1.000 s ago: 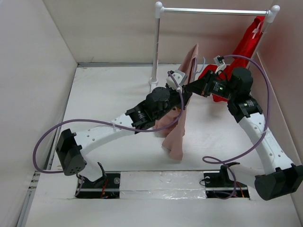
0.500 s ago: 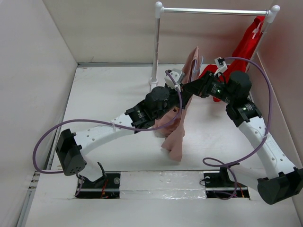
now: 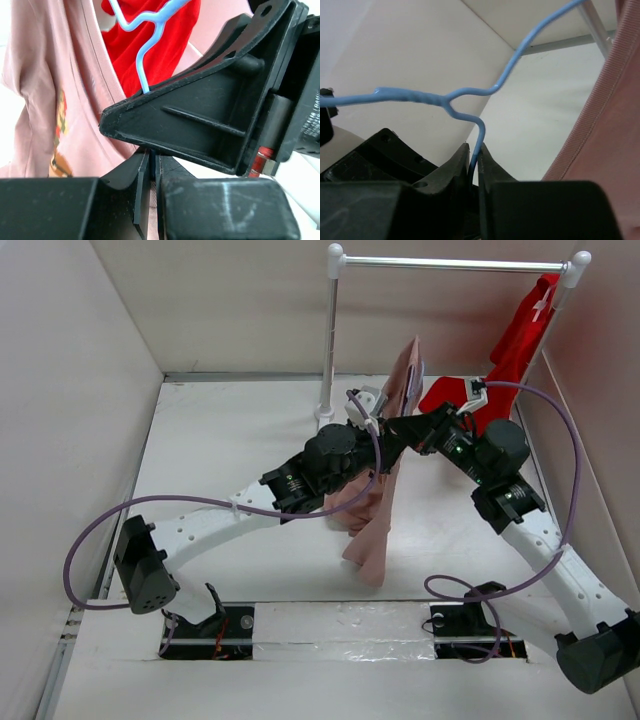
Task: Place the t-shirt on the hanger
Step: Place the hanger at the clothesline.
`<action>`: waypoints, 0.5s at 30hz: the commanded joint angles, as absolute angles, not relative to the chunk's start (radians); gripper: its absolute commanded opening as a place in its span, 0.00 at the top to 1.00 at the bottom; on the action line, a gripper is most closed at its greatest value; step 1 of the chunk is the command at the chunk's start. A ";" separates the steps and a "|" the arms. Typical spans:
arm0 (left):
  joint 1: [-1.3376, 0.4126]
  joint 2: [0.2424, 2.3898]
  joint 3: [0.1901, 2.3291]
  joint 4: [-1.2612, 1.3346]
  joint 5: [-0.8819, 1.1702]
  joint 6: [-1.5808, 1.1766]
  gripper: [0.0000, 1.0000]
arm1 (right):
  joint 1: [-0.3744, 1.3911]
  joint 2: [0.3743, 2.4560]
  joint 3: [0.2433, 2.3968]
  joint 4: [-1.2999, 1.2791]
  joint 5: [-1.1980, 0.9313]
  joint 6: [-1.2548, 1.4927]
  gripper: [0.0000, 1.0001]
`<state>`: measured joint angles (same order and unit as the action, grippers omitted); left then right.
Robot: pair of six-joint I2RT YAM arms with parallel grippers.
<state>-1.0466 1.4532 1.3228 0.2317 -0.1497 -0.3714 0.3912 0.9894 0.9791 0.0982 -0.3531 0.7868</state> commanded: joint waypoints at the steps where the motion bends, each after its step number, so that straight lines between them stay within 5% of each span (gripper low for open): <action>1: -1.048 1.391 1.359 0.362 -0.153 -0.403 1.00 | 0.431 0.956 0.936 0.195 -0.318 0.804 0.98; 5: -1.048 1.396 1.356 0.367 -0.149 -0.407 1.00 | 0.431 0.960 0.963 0.151 -0.302 0.782 1.00; 10: -1.048 1.382 1.344 0.385 -0.123 -0.385 0.52 | 0.405 1.017 1.123 0.017 -0.273 0.744 1.00; 15: -1.048 1.318 1.322 0.371 -0.144 -0.357 0.44 | 0.365 1.126 1.282 -0.095 -0.252 0.704 1.00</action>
<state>-1.0462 1.4212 1.3216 0.2691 -0.1387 -0.3752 0.3855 1.0882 1.1713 -0.0601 -0.2729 0.7631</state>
